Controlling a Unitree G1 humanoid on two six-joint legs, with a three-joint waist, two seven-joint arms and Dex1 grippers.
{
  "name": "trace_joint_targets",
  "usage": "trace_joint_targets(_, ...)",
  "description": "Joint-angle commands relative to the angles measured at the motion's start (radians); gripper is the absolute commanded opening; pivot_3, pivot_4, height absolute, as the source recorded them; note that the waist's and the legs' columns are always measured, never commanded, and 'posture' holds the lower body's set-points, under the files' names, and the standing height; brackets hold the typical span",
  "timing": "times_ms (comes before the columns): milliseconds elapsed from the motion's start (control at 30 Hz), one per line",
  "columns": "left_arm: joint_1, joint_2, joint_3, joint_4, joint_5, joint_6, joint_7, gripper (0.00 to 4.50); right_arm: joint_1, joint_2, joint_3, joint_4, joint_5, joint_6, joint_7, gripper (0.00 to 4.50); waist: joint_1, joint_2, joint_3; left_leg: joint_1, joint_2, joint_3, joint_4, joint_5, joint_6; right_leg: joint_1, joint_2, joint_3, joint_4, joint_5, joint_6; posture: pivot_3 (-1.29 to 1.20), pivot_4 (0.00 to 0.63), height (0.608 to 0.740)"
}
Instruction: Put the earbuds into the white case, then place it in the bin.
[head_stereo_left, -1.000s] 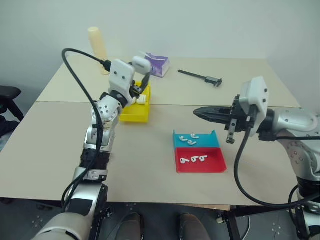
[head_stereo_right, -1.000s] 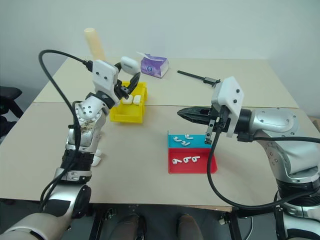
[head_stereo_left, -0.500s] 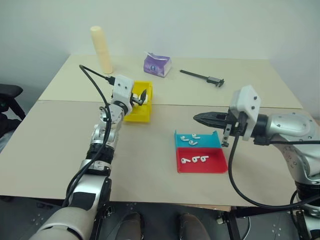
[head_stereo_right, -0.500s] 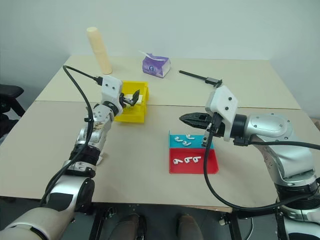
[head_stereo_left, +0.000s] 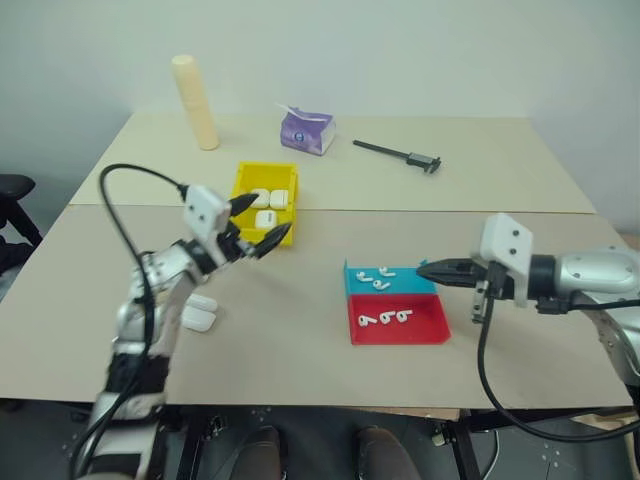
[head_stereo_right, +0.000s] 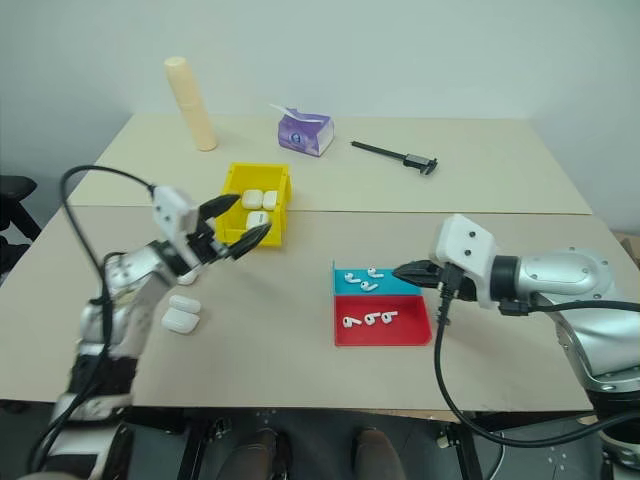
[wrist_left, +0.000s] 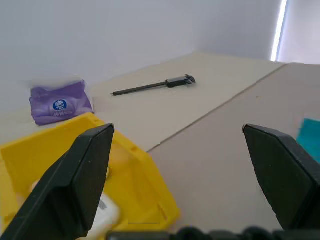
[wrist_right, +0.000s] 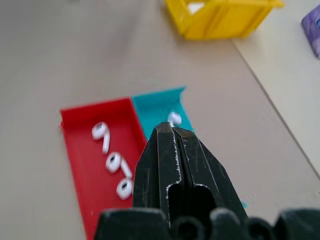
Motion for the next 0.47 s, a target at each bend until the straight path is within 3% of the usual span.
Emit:
trace_joint_targets(33,0.119,0.116,0.075,-0.177,-0.116,0.079,-0.118,4.47,0.052,-0.067,-0.102,0.03,-0.026,-0.119,0.085,0.0,0.0,0.0,0.0,0.001,0.0,0.0,0.0,0.0,0.0,0.001,0.0,0.0,0.0,0.0,0.0,0.0,0.15,0.74)
trace_joint_targets(233,0.317,0.276,0.178,-0.254,-0.135,0.082,-0.217,4.47,0.133,-0.097,-0.209,0.107,-0.029,-0.289,0.187,0.0,0.001,0.0,0.0,0.006,0.0,-0.001,-0.001,0.0,0.0,0.003,0.0,0.001,-0.001,-0.001,0.0,0.0,0.15,0.74)
trace_joint_targets(467,0.395,0.297,0.227,-0.276,-0.142,0.064,-0.247,4.47,0.117,-0.107,-0.191,0.165,-0.048,-0.346,0.233,0.0,0.0,0.0,0.0,0.006,0.0,0.0,-0.002,0.0,0.0,0.003,0.0,0.001,-0.001,-0.001,-0.001,0.0,0.15,0.74)
